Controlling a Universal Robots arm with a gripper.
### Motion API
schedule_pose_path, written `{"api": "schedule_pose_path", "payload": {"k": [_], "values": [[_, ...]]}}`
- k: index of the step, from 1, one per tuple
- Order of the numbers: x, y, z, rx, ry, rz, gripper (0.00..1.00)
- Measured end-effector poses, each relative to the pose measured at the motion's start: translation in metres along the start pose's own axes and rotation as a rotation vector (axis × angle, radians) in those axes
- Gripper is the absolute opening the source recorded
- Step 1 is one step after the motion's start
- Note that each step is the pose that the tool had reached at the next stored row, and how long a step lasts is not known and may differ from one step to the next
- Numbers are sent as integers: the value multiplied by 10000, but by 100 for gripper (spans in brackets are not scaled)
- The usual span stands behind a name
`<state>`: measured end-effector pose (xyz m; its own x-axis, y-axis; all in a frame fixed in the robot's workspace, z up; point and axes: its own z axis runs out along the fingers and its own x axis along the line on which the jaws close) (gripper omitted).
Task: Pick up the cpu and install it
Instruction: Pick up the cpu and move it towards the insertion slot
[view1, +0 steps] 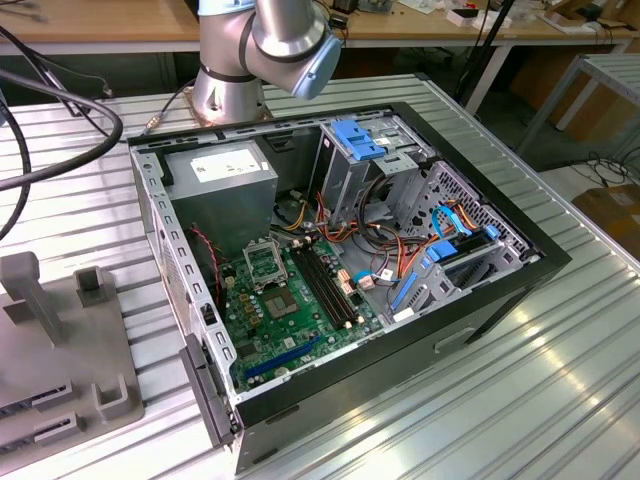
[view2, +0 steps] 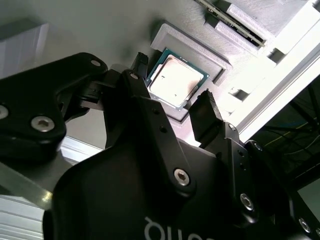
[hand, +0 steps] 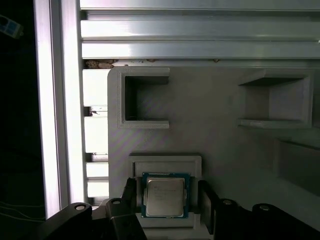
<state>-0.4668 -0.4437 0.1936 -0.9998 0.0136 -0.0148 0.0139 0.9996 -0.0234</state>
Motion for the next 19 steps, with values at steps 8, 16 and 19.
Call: {"api": "schedule_pose_path", "payload": {"k": [8, 16, 19], "values": [[8, 0, 12, -20, 1, 2, 61], [7, 0, 20, -36, 1, 2, 61], [7, 0, 20, -35, 1, 2, 61]]}}
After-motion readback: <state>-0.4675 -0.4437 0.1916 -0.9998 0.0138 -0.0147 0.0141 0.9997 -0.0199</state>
